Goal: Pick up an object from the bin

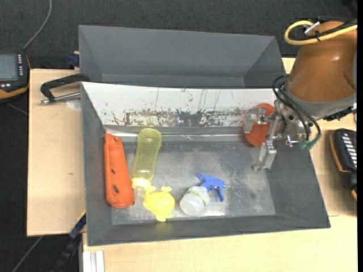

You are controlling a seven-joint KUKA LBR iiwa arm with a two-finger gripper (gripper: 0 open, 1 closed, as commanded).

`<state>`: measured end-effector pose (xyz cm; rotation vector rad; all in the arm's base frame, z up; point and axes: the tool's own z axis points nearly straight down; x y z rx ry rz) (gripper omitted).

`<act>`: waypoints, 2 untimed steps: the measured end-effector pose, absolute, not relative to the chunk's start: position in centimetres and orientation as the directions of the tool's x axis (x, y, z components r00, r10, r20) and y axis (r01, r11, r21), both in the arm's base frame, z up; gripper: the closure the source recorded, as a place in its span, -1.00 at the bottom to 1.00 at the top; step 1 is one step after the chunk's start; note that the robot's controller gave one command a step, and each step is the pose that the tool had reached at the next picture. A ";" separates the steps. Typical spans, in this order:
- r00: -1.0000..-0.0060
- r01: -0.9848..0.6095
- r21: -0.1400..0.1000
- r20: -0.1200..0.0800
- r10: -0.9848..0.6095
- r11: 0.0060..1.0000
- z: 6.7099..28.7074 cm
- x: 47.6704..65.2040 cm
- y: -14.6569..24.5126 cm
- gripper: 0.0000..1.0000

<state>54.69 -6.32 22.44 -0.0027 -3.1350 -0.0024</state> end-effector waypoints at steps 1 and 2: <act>-1.000 0.000 0.000 -0.002 0.000 1.000 22.9 54.8 -6.3 -1.00; -1.000 0.004 0.000 -0.006 0.004 1.000 18.1 53.8 -4.8 -1.00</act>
Offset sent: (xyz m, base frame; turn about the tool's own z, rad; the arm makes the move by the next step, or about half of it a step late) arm -0.0237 0.0335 -0.1025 0.0039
